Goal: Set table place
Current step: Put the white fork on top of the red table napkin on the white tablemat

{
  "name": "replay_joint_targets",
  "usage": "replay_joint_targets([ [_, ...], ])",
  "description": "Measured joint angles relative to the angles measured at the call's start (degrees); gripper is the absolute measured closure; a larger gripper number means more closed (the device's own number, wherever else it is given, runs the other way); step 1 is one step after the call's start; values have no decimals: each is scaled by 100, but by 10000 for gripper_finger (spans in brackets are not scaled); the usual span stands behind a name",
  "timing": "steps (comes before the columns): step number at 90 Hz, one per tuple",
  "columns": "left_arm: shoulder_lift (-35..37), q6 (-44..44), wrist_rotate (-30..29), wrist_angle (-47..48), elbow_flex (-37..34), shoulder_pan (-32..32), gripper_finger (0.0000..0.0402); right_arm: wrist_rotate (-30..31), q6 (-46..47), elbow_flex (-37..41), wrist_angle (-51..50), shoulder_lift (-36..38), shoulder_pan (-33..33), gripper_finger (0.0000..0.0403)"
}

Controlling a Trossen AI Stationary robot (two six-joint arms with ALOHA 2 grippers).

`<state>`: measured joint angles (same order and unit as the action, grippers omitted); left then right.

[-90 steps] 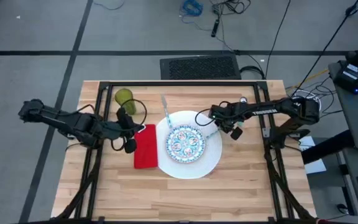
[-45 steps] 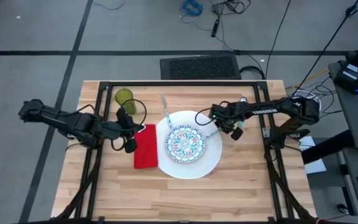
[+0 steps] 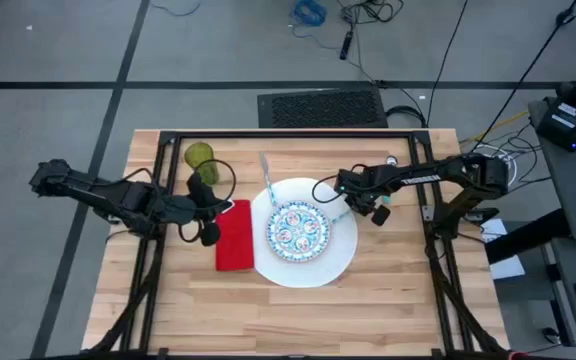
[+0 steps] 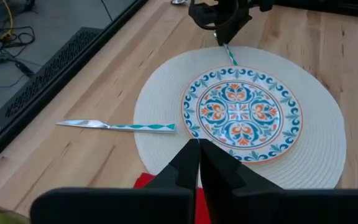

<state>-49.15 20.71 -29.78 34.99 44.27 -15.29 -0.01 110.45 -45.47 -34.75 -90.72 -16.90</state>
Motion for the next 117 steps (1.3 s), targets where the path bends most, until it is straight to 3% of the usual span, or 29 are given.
replay_joint_targets([
  [9,0,0,0,1,0,0,402,87,-59,0,-2,11,57,394],
  [28,0,-2,0,25,0,0,402,227,-474,-195,-506,184,87,399],
  [61,0,-50,0,54,0,0,402,982,-1957,-2132,-2208,313,372,402],
  [80,201,-48,1,254,0,-69,402,1613,-1977,-3111,-2058,297,917,402],
  [103,958,19,236,434,4,-212,402,1828,-2149,-3156,-1040,98,1592,403],
  [117,1342,752,467,994,9,-247,402,1782,-2498,-3152,-78,-315,1884,403],
])
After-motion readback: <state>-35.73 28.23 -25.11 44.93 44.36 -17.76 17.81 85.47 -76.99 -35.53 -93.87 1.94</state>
